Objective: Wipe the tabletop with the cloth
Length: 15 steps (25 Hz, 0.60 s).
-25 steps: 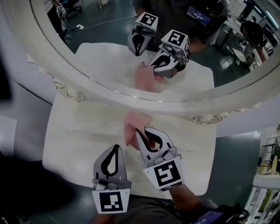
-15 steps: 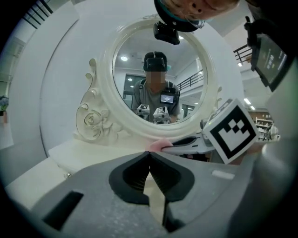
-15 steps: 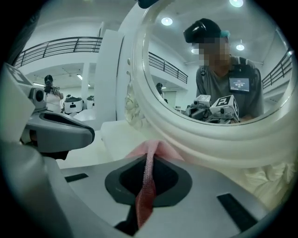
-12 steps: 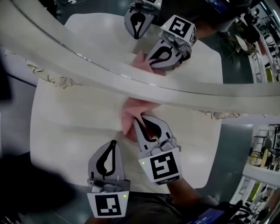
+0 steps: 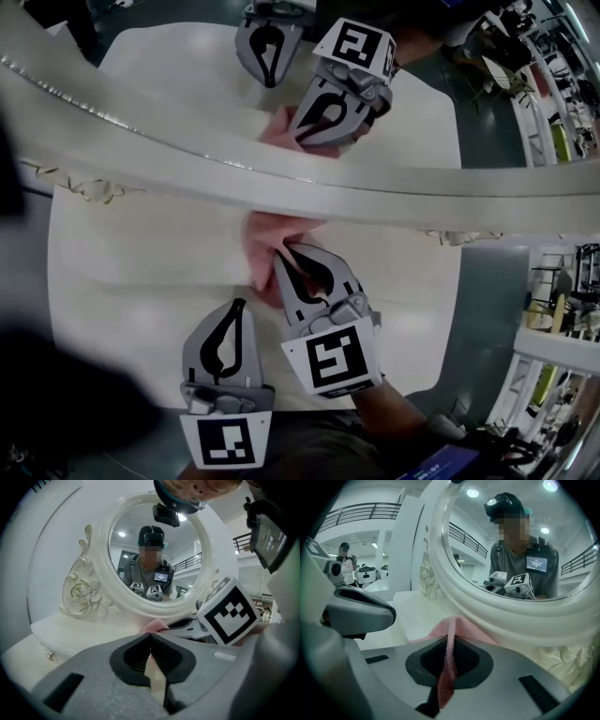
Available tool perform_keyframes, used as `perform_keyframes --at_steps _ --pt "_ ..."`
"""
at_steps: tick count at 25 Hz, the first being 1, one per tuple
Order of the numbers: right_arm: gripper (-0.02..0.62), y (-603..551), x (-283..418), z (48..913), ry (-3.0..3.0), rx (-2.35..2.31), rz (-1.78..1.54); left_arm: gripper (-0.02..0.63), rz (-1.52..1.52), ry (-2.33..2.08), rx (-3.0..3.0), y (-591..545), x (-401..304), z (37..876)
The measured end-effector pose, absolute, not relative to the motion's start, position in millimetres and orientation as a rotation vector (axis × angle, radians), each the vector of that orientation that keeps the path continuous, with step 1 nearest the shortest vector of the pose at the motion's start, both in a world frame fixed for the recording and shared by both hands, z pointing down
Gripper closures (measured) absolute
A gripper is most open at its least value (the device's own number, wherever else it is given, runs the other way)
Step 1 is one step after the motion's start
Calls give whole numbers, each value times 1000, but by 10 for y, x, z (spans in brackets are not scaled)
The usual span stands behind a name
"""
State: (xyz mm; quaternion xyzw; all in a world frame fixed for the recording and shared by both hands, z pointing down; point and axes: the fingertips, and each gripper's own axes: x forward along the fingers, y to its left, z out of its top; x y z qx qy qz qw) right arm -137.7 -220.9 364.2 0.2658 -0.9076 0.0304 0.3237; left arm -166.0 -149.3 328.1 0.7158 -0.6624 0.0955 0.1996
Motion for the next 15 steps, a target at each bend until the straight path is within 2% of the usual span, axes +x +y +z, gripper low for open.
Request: perform_keyframes --at_steps 6,15 --pt "575 -2237 -1398 3601 -2363 709 88 591 286 -1913 1989 -1602 -1909 3196" --pt "574 -2234 -1398 3622 -2352 681 104 591 316 -1924 1999 -1673 -1897 3170"
